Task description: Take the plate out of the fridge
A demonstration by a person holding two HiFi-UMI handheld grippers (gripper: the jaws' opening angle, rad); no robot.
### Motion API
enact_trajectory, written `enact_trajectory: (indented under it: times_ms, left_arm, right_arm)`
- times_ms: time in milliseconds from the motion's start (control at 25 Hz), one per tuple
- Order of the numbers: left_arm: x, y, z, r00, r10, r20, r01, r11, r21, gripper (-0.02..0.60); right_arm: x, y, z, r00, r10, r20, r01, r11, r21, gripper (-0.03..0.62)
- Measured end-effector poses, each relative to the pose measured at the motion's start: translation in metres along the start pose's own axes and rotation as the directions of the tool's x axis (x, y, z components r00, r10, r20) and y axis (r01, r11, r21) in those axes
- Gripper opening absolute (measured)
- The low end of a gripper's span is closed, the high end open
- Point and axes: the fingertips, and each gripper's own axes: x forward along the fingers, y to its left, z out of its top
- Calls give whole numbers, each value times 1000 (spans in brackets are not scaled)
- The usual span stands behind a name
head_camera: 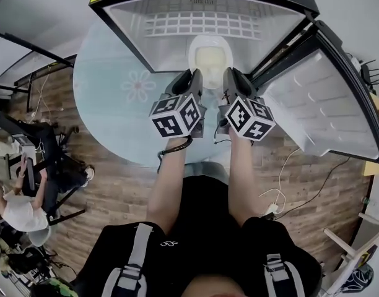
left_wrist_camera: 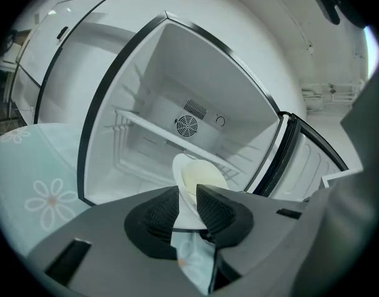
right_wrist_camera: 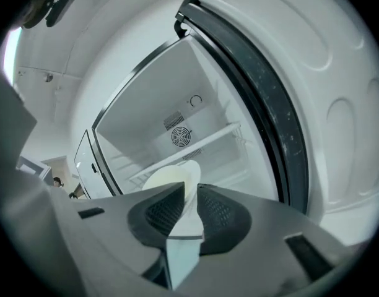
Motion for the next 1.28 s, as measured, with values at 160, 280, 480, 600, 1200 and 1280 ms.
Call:
enact_trajectory:
  times_ms: [160, 280, 480, 600, 1200, 1280]
  left_arm:
    - [-10, -11, 2, 1000, -6, 17, 6, 1000, 13, 92]
    - [-16, -15, -4, 1000, -5, 13, 5, 1000, 21, 97]
    - [-27, -25, -9, 1000, -3, 16, 2, 1000, 28, 94]
    - [-30, -26, -9, 1000, -3, 15, 3, 1000, 28, 94]
    - [-53, -36, 16, 998, -27, 65, 23, 998, 60, 98]
    - [-56, -35, 20, 997, -20, 68, 14, 996, 84, 98]
  right_arm:
    - [-11, 1, 5, 1000, 5, 0, -5, 1000, -2, 66]
    - [-20, 0, 4, 1000, 3, 8, -3, 1000, 11, 64]
    - [-35, 0, 7, 1000, 1, 18, -1, 1000, 5, 60]
    - [-38, 2, 7, 1000, 5, 17, -6, 1000, 8, 60]
    - [-52, 29, 32, 997, 43, 70, -42, 999, -16, 60]
    - [-51, 34, 33, 996, 49, 70, -48, 999, -14, 60]
